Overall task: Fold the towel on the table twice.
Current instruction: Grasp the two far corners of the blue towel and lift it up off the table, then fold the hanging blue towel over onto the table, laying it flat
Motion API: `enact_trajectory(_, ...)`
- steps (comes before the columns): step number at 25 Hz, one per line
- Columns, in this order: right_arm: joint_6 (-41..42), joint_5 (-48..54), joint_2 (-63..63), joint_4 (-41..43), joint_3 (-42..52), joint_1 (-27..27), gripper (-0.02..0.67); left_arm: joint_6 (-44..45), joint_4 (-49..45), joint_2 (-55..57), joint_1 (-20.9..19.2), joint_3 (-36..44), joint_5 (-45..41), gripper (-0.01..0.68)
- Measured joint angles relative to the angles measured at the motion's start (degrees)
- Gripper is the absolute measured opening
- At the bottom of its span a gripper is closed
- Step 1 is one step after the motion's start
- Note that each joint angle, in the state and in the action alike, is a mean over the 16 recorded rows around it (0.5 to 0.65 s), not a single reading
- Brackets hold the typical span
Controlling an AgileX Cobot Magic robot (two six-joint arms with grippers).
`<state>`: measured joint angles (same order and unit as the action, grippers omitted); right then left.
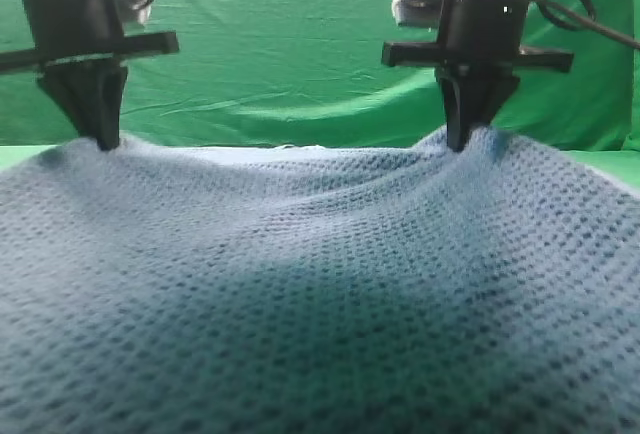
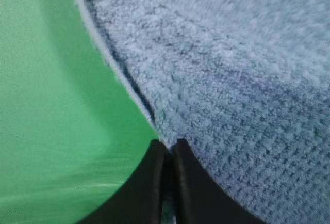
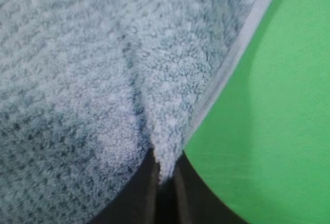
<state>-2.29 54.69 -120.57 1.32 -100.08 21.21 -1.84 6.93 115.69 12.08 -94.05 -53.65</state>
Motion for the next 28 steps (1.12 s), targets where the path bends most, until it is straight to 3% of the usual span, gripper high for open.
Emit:
enact_trajectory(11, 0.7, 1.4, 1.9, 4.3, -28.5, -0.8, 0.000, -0.4, -1.2, -7.3, 0.3, -22.1, 1.4, 0.000)
enact_trajectory(16, 1.8, 0.0, 2.0, 4.7, -35.4, -0.8, 0.000, -0.5, -2.1, -8.2, 0.3, -28.5, 1.8, 0.000)
enact_trajectory(21, 2.7, 0.5, 1.9, 4.7, -35.4, -0.8, 0.000, -0.8, -2.7, -7.7, 0.3, -29.5, 0.5, 0.000)
enact_trajectory(28, 2.8, 6.2, 2.7, 4.7, -31.4, -0.8, 0.000, -1.5, -3.1, -9.1, 0.3, -22.6, -0.9, 0.000)
